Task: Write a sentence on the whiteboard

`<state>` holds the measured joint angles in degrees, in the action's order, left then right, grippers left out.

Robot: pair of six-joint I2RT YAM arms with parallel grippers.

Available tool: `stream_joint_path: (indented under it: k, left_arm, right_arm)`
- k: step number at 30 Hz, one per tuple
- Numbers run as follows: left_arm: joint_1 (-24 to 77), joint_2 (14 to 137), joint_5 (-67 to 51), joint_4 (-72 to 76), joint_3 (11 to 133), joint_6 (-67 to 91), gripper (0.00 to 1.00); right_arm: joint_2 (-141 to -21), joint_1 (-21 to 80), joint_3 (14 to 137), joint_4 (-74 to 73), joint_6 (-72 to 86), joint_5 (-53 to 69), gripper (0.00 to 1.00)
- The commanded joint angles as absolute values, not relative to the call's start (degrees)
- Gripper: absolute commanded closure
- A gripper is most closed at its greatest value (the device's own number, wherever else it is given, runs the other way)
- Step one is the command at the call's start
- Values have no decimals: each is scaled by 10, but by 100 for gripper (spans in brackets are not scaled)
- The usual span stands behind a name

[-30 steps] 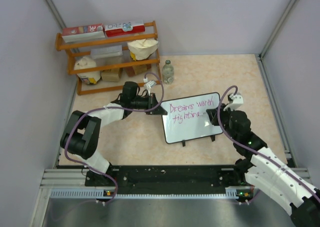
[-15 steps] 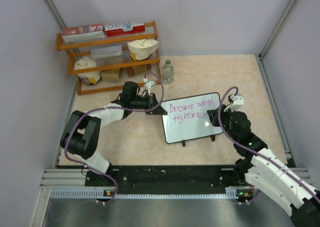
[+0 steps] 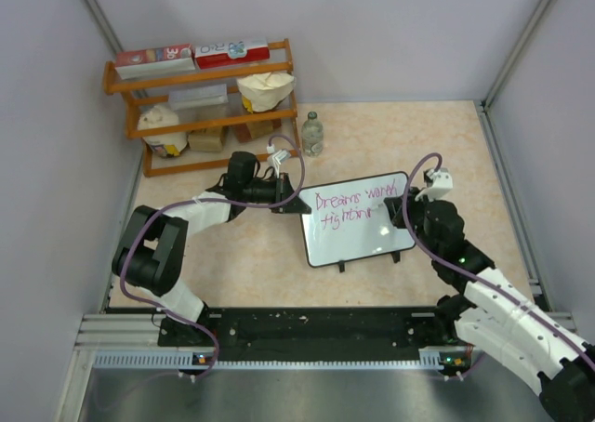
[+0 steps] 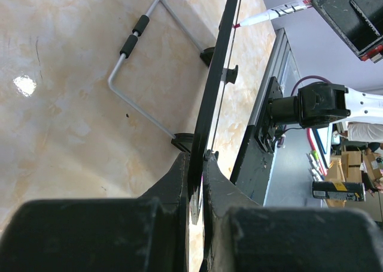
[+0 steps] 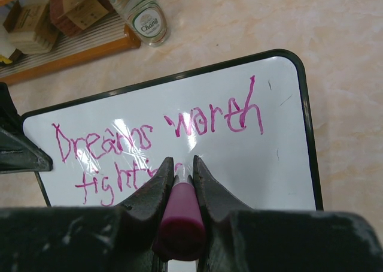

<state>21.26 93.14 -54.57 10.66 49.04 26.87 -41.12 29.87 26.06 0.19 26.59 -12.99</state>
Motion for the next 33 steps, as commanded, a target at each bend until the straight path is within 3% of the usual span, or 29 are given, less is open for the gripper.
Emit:
stream_joint_path:
  k: [1,33]
  left_arm:
    - [208,924,-470,91,499,237,100]
    - [208,926,-470,92,499,238,100]
  right_arm:
    - [-418,294,280,10,252,-150,100]
    - [-372,294,196,-50,290,-79,100]
